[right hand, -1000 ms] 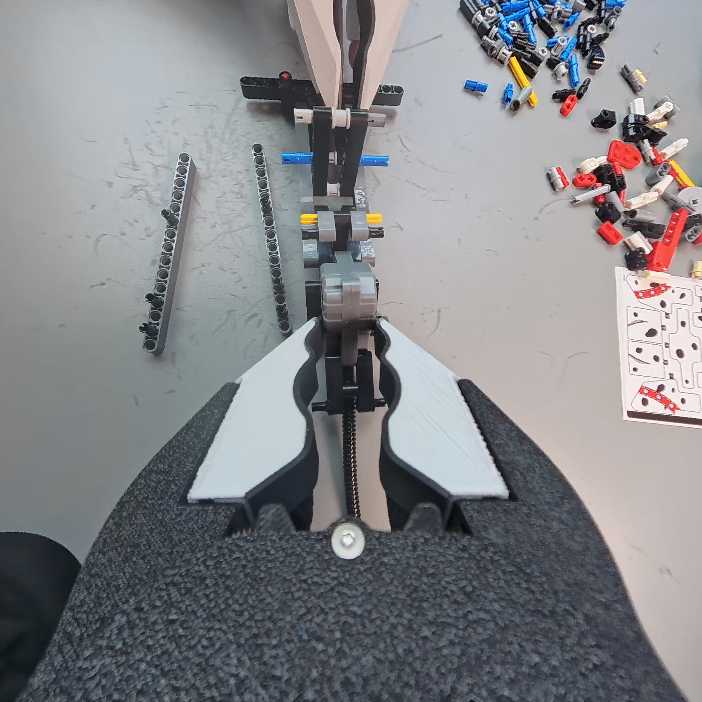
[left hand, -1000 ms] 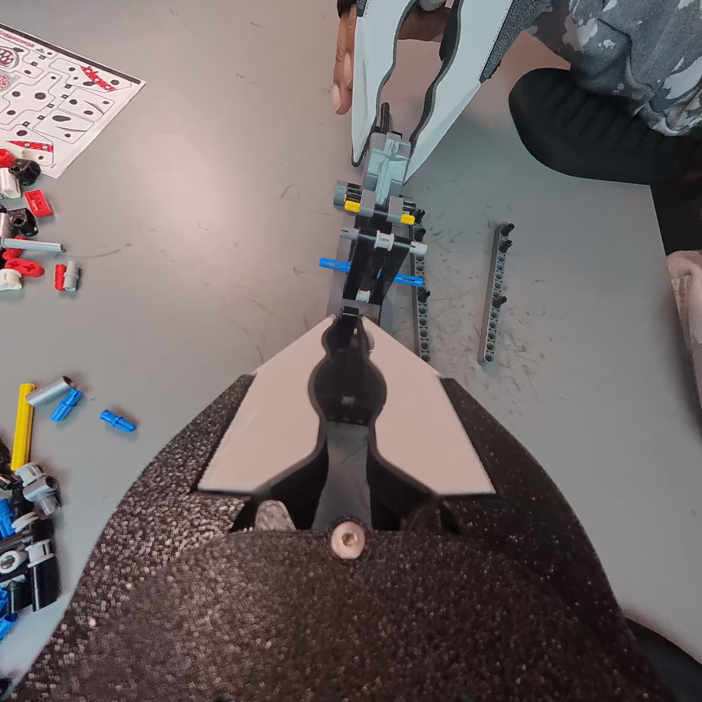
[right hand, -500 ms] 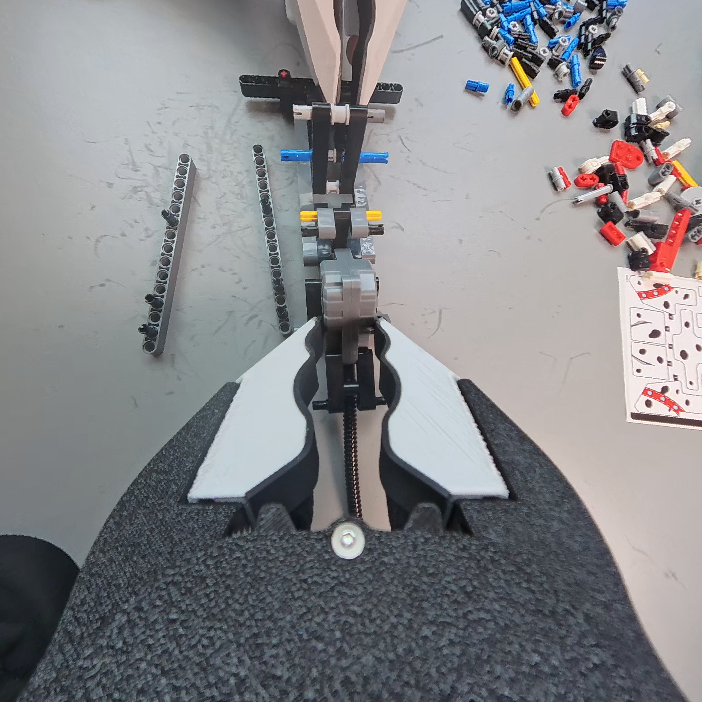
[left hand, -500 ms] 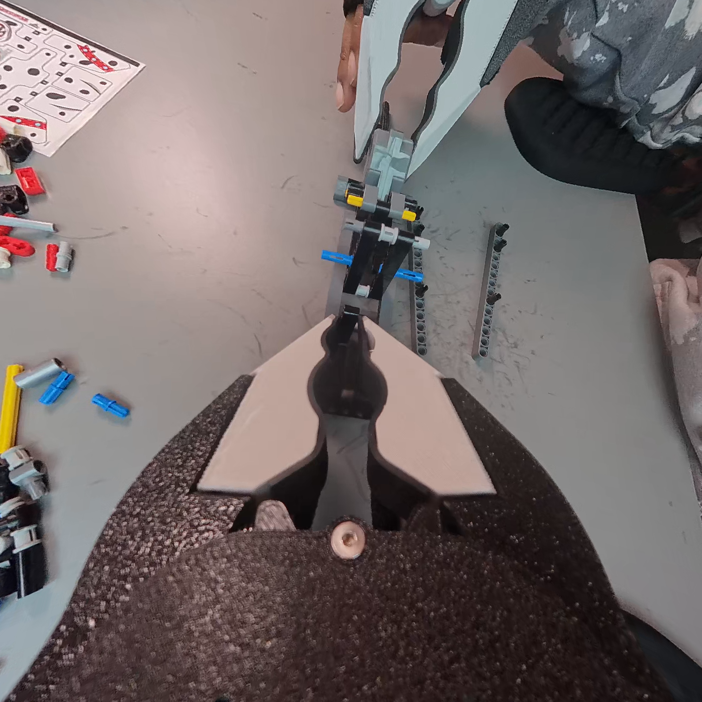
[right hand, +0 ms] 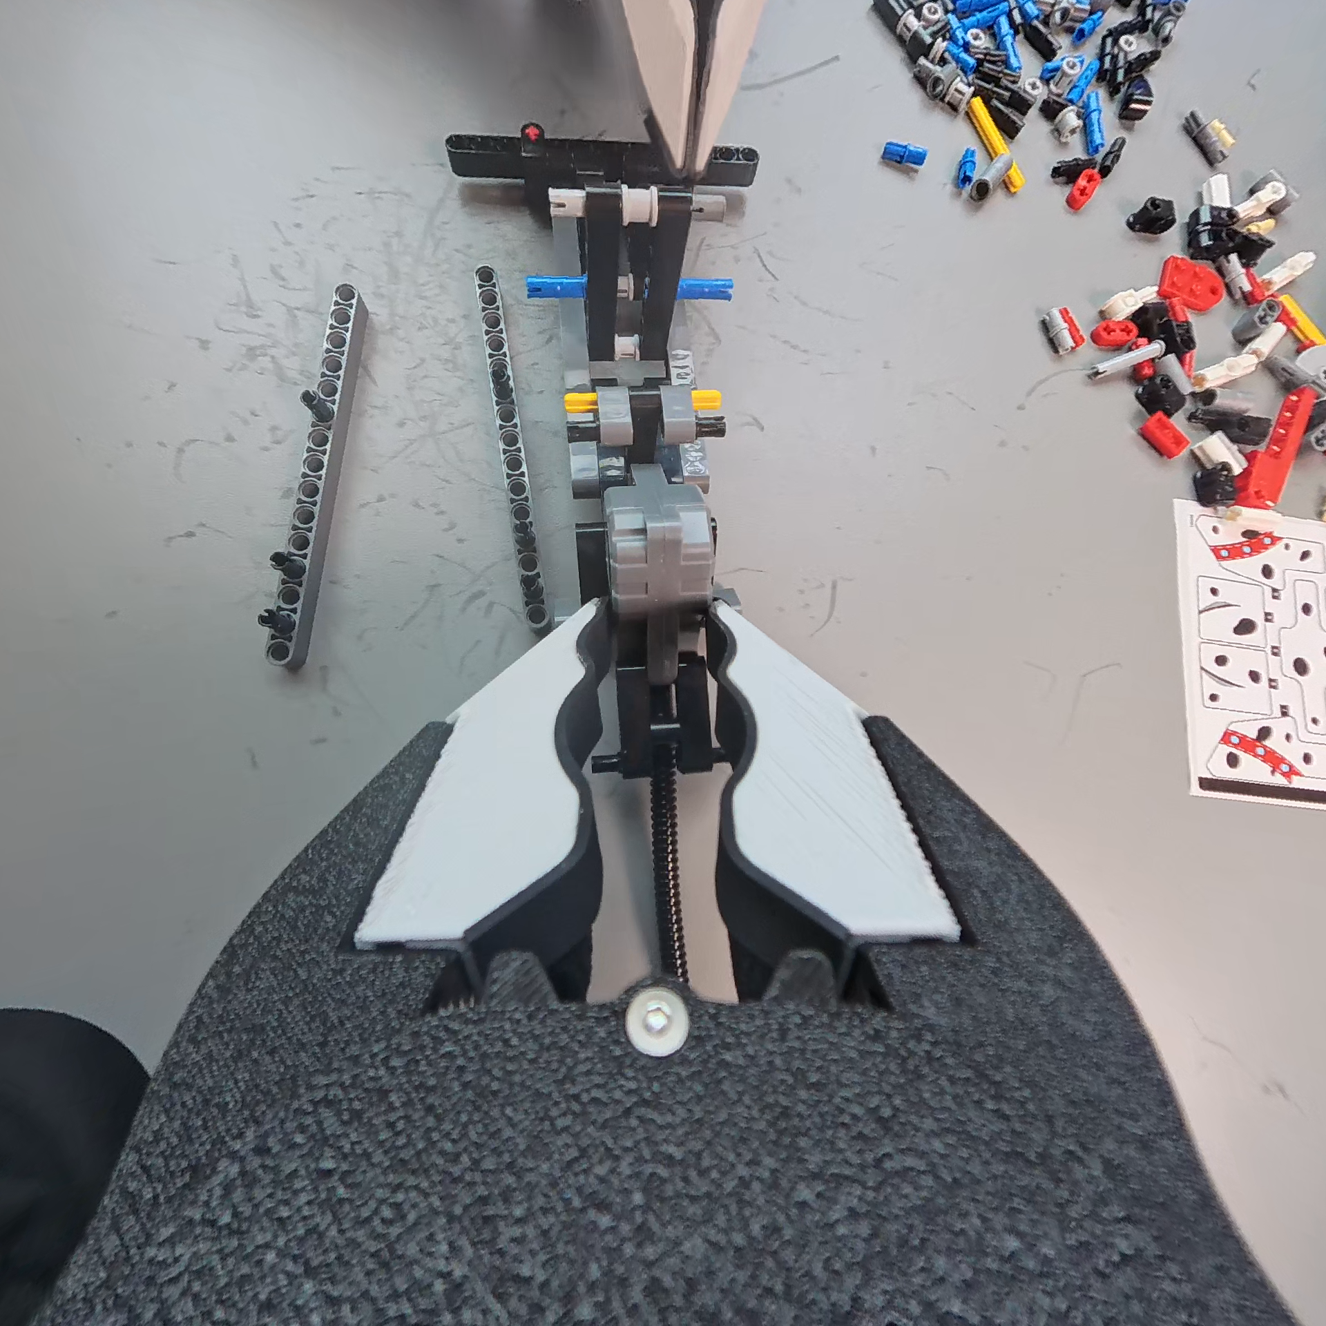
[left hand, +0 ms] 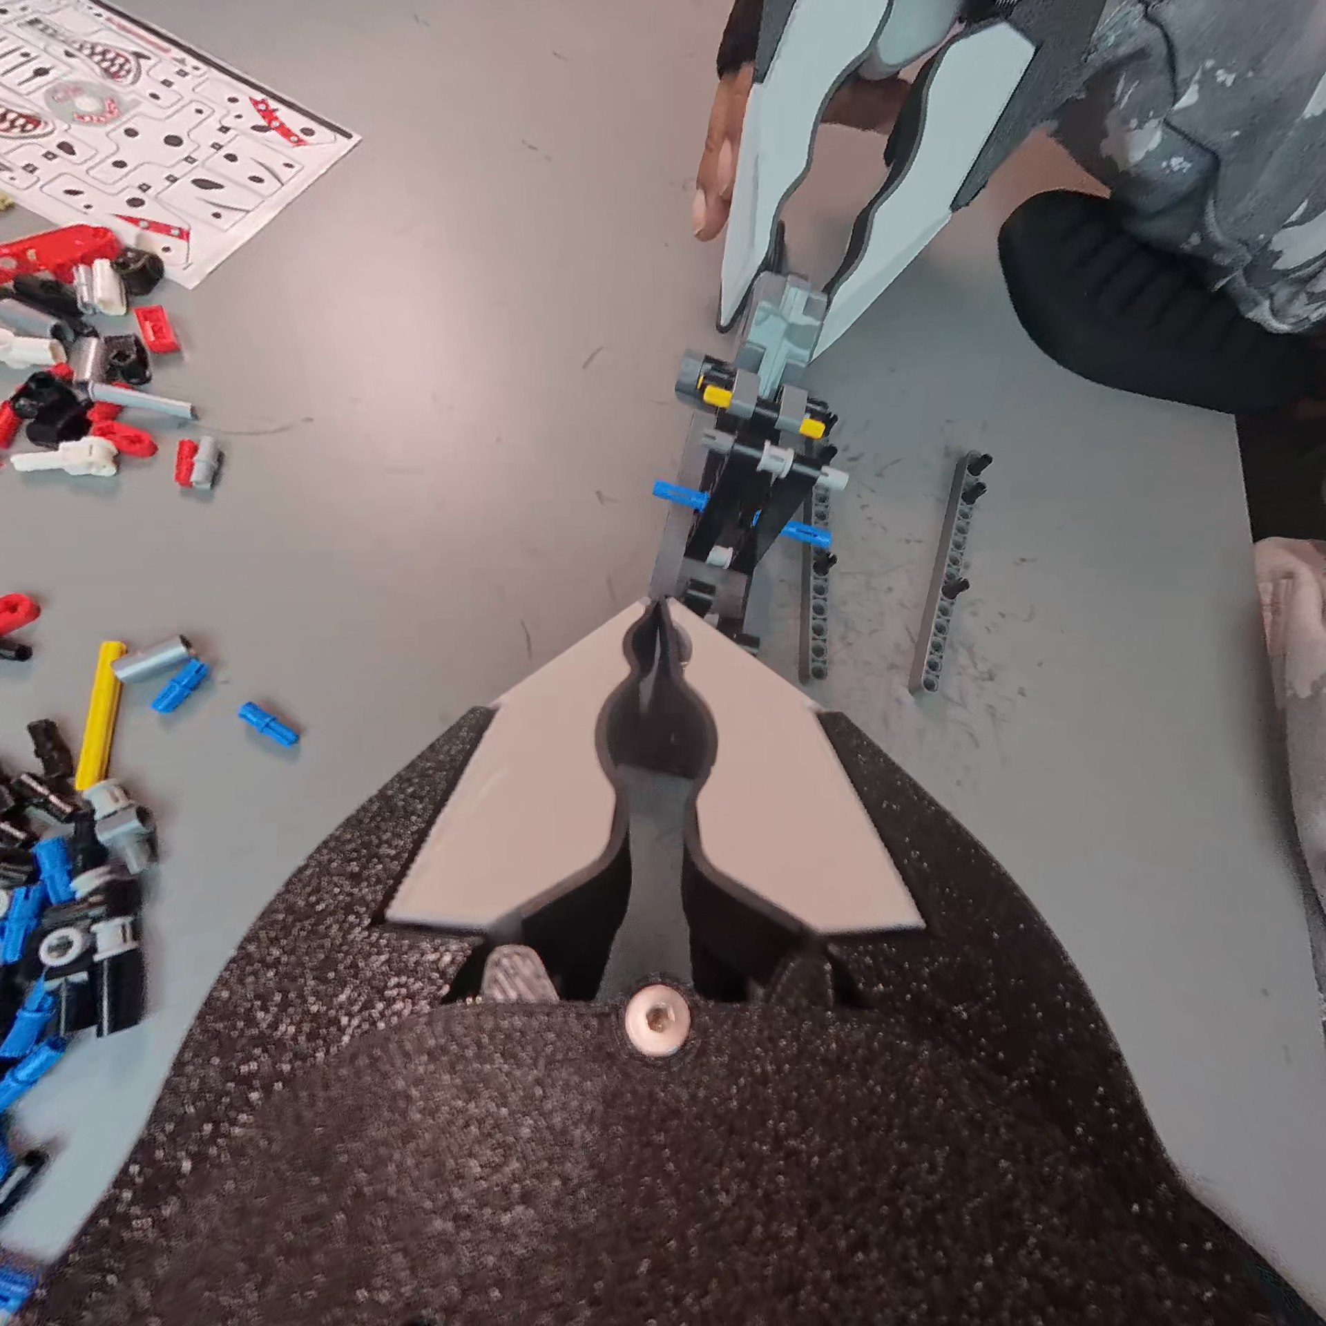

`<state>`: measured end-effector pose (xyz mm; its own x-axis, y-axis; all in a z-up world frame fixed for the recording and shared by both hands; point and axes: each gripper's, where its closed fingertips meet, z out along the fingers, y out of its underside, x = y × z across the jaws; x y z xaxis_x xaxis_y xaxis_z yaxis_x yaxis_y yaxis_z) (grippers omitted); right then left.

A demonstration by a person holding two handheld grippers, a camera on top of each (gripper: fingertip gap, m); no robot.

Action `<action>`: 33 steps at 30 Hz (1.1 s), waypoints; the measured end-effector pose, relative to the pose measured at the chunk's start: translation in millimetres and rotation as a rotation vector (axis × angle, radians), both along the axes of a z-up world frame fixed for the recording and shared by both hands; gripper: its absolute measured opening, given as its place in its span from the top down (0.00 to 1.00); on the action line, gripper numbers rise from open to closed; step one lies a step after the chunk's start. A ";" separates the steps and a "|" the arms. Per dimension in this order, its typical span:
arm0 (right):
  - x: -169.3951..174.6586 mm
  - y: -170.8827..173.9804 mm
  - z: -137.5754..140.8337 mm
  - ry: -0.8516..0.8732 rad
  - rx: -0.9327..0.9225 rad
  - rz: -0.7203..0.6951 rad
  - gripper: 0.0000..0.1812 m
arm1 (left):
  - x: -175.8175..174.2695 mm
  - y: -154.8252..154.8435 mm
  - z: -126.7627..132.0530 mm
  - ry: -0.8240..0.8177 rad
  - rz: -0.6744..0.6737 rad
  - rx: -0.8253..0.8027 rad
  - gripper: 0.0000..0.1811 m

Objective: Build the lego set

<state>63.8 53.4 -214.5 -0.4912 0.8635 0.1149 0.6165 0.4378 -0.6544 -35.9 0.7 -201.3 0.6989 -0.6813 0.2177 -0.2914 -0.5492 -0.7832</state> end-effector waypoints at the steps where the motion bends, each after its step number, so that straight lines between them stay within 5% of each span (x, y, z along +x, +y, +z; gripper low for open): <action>1: 0.0 -0.1 -0.1 0.000 -0.002 0.000 0.86 | -3.4 -2.0 -3.9 0.015 0.002 -0.011 0.99; 10: -0.5 0.1 -1.5 -0.004 0.001 -0.002 0.86 | 8.5 6.6 7.4 -0.025 0.023 0.028 0.91; 14: 0.2 0.6 -3.2 -0.009 0.005 -0.004 0.86 | 14.7 2.0 -3.2 0.016 -0.020 -0.005 1.00; 22: -0.1 0.9 -5.6 -0.015 0.017 -0.003 0.86 | 2.7 -7.4 -6.2 0.045 -0.024 -0.009 0.99; 27: 0.4 1.2 -6.6 -0.018 0.024 -0.006 0.86 | -2.9 -15.8 6.4 0.016 -0.034 0.026 0.90; 33: 0.0 1.2 -7.2 -0.018 0.008 -0.007 0.86 | -0.1 -29.2 -11.1 0.094 -0.081 -0.005 0.80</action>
<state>63.9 54.5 -221.7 -0.4870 0.8661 0.1126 0.6315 0.4383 -0.6396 -36.0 -28.4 -212.4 0.6588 -0.7357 0.1571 -0.4071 -0.5242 -0.7480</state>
